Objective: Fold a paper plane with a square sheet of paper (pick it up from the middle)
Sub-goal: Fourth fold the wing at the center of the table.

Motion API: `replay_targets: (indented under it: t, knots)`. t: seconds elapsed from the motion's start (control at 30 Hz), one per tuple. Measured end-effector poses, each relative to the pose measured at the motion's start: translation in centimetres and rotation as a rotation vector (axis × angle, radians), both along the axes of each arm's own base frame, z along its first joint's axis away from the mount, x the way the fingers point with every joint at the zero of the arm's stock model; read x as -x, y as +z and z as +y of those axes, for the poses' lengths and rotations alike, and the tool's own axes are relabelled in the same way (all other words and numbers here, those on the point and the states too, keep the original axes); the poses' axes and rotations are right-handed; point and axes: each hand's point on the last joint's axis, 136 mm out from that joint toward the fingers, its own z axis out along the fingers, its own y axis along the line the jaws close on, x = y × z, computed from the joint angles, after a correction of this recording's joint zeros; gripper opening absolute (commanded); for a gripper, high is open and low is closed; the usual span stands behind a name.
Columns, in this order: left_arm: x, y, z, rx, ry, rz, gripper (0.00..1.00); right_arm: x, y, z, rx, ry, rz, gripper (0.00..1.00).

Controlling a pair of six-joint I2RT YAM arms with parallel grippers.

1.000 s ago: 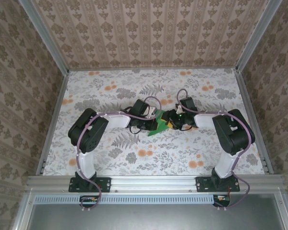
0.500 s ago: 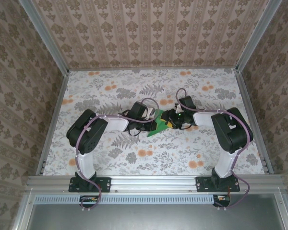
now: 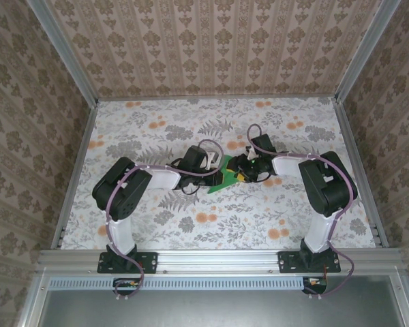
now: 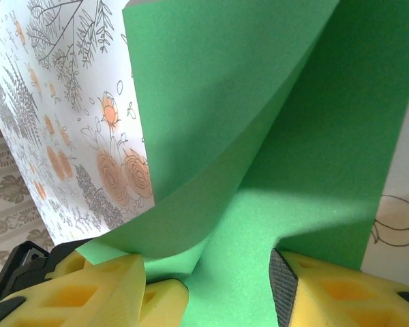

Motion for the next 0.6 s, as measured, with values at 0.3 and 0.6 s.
replay_targets:
  t: [0.3, 0.6]
  knots:
    - [0.0, 0.1, -0.1, 0.008, -0.005, -0.002, 0.25, -0.3, 0.0, 0.5, 0.026, 0.022, -0.006, 0.6]
    - [0.0, 2.2, 0.8, 0.037, 0.022, -0.025, 0.44, -0.4, 0.0, 0.7, 0.049, 0.042, -0.014, 0.61]
